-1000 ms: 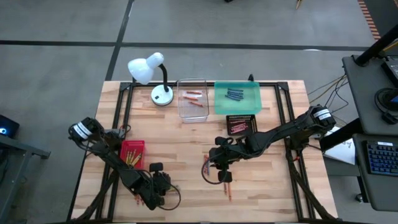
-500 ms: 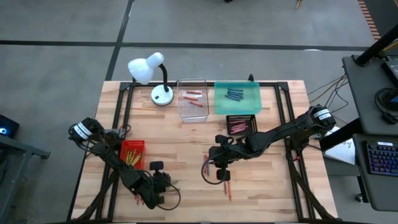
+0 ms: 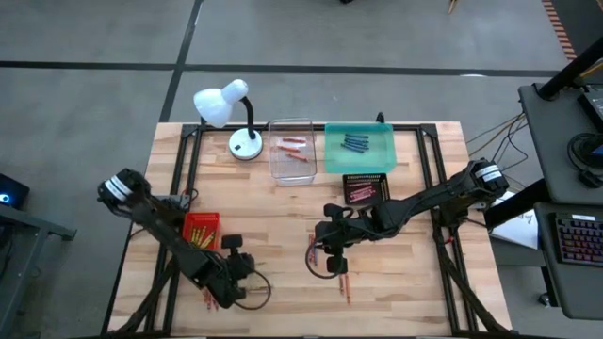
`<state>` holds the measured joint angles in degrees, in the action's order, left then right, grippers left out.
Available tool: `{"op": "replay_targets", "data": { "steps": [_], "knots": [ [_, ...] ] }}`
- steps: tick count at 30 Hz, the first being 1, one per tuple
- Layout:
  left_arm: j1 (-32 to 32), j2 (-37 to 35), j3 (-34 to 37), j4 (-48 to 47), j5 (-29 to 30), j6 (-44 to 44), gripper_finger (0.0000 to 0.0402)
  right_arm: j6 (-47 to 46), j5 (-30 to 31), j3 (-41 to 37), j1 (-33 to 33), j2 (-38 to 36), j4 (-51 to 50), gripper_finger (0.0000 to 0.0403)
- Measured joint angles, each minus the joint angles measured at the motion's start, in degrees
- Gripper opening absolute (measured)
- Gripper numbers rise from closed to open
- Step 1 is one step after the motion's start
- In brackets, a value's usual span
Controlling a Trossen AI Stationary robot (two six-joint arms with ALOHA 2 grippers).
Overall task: Sort crayons
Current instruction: Put the green crayon into the orange bin
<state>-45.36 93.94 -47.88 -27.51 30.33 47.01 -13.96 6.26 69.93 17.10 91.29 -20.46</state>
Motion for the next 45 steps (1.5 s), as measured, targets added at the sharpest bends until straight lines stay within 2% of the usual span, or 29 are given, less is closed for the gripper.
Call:
{"op": "replay_targets", "data": {
  "steps": [5,8,11,15,17,20,23,26,33,39,45],
  "knots": [
    [1.39,-7.85,-1.23,-0.73,5.47,-4.24,0.0001,0.38,0.00,0.00,0.00,0.00,0.64,0.0068],
    [2.24,-13.81,-2.64,-4.75,7.88,-3.56,0.0001,0.54,-0.01,0.00,0.00,0.00,0.67,0.0068],
    [2.81,-19.78,-4.08,-12.76,10.79,5.31,0.0001,0.58,-0.02,0.00,0.00,0.00,1.23,0.0068],
    [2.88,-25.60,-4.72,-26.32,10.48,23.60,0.0000,0.68,-0.02,0.00,0.00,-0.02,1.39,0.0068],
    [2.88,-27.48,-4.72,-32.69,6.96,33.14,0.0000,0.70,-0.02,0.00,0.00,-0.02,1.41,0.0068],
    [2.87,-28.51,-4.72,-41.54,-2.47,44.28,0.0000,0.73,-0.02,0.00,0.00,-0.02,1.48,0.0068],
    [2.86,-28.13,-4.70,-48.15,-11.72,50.97,0.0000,0.83,0.00,0.00,0.00,-0.02,1.49,0.0068],
    [2.81,-26.36,-4.68,-51.98,-19.19,53.81,0.0000,1.15,0.20,0.00,0.00,-0.02,1.72,0.0068],
    [2.82,-20.84,-4.48,-56.55,-25.98,54.29,0.0000,1.14,1.40,0.00,0.00,-0.02,2.44,0.0068],
    [2.83,-16.96,-4.48,-56.50,-32.94,49.63,0.0000,1.14,1.42,-0.38,0.00,-0.02,2.60,0.0068],
    [4.07,-15.31,-4.48,-55.51,-34.43,46.22,0.0000,1.12,1.42,-0.70,0.00,-0.02,2.83,0.0068]
  ]
}}
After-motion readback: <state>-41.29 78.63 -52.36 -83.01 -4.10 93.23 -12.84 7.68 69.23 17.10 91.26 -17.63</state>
